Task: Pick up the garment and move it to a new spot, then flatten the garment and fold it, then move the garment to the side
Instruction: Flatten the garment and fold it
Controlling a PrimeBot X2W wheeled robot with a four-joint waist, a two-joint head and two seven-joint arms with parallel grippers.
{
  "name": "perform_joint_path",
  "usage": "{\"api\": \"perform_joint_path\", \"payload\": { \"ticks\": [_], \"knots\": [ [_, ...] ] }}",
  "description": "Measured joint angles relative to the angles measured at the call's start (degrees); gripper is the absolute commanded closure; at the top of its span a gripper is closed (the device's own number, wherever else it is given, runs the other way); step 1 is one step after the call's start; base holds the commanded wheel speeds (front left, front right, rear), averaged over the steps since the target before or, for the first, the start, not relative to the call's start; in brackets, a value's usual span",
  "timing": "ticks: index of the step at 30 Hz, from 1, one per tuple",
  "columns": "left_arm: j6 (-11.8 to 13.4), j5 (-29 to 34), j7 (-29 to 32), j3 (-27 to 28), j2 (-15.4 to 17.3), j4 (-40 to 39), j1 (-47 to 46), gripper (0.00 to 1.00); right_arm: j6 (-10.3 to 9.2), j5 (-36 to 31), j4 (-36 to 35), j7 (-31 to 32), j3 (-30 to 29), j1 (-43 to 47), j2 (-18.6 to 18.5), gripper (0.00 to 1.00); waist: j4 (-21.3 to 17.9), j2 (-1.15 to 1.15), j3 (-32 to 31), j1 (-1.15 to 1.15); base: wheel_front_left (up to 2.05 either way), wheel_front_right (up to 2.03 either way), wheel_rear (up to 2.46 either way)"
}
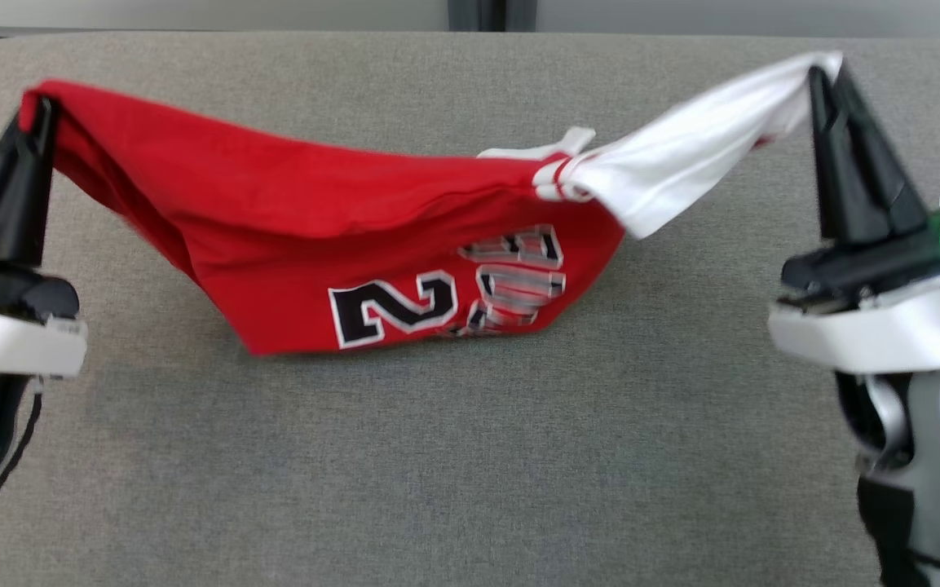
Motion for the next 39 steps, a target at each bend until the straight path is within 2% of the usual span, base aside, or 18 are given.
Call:
{"api": "perform_joint_path", "payload": {
  "ticks": [3,10,18,22,25,29,35,39],
  "knots": [
    [0.6,0.21,0.08,0.92,-0.53,-1.88,-2.96,1.0,0.0,-0.23,-2.05,1.18,-0.32,-5.15,-0.99,1.0,-0.4,0.0,-0.69,0.0,0.0,0.0,0.0],
    [4.64,-0.14,0.21,4.44,-2.37,-5.92,-9.64,1.0,0.0,1.12,-4.91,4.04,-2.49,-16.6,-3.69,1.0,-0.75,0.0,-2.21,0.0,0.0,0.0,0.0],
    [7.51,0.36,2.55,6.17,-1.35,-10.66,-14.04,1.0,0.0,2.48,-6.97,7.27,-4.53,-23.94,-6.12,1.0,-0.93,0.0,-3.5,0.0,0.0,0.0,0.0],
    [7.76,0.6,4.7,5.6,-0.71,-10.69,-16.0,1.0,0.0,3.56,-6.45,8.46,-4.76,-25.47,-6.59,1.0,-0.95,0.0,-3.2,0.0,0.0,0.0,0.0],
    [6.97,0.74,6.38,4.39,-0.82,-8.66,-18.78,1.0,0.0,4.94,-3.88,9.21,-4.02,-27.8,-6.93,1.0,-0.95,0.0,-2.56,0.0,0.0,0.0,0.0],
    [4.01,0.96,8.23,2.3,-2.2,-2.2,-24.86,1.0,0.0,6.69,3.03,9.33,-3.0,-33.31,-7.17,1.0,-0.98,0.0,-1.23,0.0,0.0,0.0,0.0],
    [-0.93,2.92,9.13,-2.04,-7.99,14.62,-37.9,1.0,0.0,6.99,19.29,4.48,-1.15,-45.26,-8.15,1.0,-0.99,0.0,0.76,0.0,0.0,0.0,0.0],
    [-3.3,5.3,6.47,-3.71,-12.32,26.55,-46.59,1.0,0.0,5.57,30.92,-0.57,-0.37,-54.17,-7.95,1.0,-1.11,0.0,1.67,0.0,0.0,0.0,0.0]
  ]
}}
